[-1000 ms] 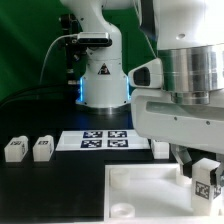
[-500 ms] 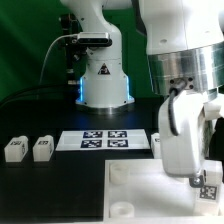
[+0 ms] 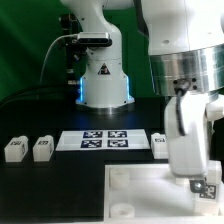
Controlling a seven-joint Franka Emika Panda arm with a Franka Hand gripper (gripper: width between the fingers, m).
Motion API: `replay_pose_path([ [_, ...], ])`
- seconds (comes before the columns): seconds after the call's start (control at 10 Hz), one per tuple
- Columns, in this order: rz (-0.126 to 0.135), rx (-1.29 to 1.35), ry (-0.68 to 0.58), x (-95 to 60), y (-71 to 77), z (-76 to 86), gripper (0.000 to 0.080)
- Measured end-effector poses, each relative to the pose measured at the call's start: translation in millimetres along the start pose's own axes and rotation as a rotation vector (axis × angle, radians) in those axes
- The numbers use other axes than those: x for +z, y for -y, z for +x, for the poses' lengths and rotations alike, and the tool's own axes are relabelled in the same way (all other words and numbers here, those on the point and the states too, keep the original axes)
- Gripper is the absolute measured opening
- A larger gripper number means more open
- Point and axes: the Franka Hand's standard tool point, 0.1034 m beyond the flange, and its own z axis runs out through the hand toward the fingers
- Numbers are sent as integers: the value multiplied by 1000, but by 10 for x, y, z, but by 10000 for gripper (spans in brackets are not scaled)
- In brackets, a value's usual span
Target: Assemble one leg
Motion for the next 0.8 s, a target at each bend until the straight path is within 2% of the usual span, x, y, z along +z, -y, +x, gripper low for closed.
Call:
replay_pose_path([
  [0.2, 0, -347, 1, 3, -9, -20, 640],
  [0.4, -1, -536, 0, 6, -6, -9, 649],
  [0.6, 0, -545, 0, 4, -4, -11, 649],
  [0.8, 26, -556, 9, -180, 71, -48, 649],
])
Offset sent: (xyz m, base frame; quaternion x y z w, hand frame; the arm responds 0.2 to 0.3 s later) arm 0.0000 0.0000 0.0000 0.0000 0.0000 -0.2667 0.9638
